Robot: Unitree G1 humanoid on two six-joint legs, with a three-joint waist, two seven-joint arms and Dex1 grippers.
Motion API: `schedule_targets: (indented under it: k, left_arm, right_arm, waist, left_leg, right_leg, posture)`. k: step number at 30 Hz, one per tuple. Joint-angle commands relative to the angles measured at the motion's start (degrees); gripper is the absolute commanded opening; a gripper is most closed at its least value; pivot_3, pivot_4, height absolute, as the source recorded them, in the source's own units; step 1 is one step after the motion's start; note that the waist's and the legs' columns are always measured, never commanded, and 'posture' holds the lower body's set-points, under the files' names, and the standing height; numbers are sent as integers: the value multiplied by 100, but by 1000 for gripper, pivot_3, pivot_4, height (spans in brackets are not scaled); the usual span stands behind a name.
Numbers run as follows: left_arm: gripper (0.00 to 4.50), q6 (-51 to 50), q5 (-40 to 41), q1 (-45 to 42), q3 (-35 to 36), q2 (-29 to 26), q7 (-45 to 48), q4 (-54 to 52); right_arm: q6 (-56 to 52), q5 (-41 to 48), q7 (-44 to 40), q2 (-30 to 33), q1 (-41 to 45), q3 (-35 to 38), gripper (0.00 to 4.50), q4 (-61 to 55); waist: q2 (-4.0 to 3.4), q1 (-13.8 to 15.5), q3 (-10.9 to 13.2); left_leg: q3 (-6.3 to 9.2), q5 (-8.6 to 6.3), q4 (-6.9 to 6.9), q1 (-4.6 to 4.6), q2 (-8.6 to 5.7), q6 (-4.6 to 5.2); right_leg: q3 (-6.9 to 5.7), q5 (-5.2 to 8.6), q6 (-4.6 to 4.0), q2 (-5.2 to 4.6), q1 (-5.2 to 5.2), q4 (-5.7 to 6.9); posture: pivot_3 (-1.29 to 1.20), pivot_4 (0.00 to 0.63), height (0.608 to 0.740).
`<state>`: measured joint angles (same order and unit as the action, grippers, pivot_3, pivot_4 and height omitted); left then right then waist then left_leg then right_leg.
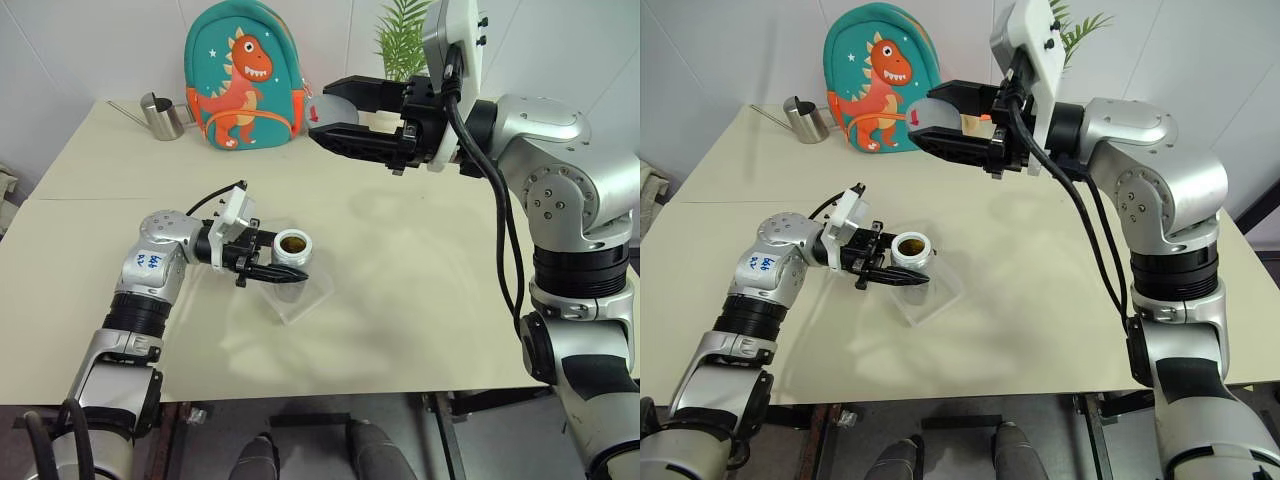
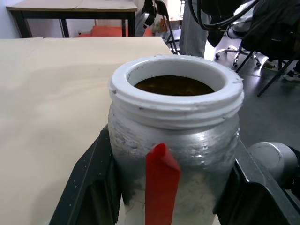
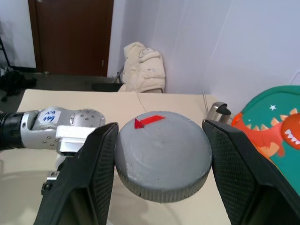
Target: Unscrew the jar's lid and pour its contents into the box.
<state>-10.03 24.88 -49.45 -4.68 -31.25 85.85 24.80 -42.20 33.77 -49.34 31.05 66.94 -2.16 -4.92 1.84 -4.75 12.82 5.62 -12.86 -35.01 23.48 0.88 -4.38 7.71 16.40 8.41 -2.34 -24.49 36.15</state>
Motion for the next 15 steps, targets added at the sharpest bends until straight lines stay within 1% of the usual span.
schedule_targets:
  k: [1,5,10,12,15]
  left_arm:
    - [2029,-188,280,-374,404,-16,-166,-234]
    - [2029,-519,480,-540,678,-72,-345,-449]
    - [2029,-854,644,-601,1026,-245,-642,-736]
    - [2029,-822,595,-615,1144,-331,-767,-655]
    - [2029,-418,329,-697,1283,-446,-1007,-207]
  right_arm:
    - [37,-270,275,316,-174,304,2549,-47]
    - [-87,-396,579,586,-512,534,2549,-101]
    - [-266,-951,1225,1087,-1513,747,2549,-92]
    - [-455,-949,1393,1112,-2074,868,2549,-349]
    - [-812,-988,1820,906,-2864,962,2549,-713]
  waist:
    - [0,11,0]
    - [0,21,0]
    - [0,33,0]
    - [0,5,0]
    - [0,-8,0]
  left_leg:
    - [0,0,0,1,0,0]
    - [0,0,0,4,-2,0]
    - [0,0,2,5,-2,0]
    - [-1,0,3,4,-3,0]
    - [-1,1,3,1,-1,2]
  right_leg:
    - [0,0,0,0,0,0]
    - [0,0,1,-2,0,-4]
    - [0,2,2,-3,0,-8]
    - [1,2,2,-3,-1,-8]
    - [2,2,1,0,-1,-2]
  posture:
    - [0,150,740]
    - [0,150,740]
    - [0,150,740]
    - [0,150,740]
    - [0,150,740]
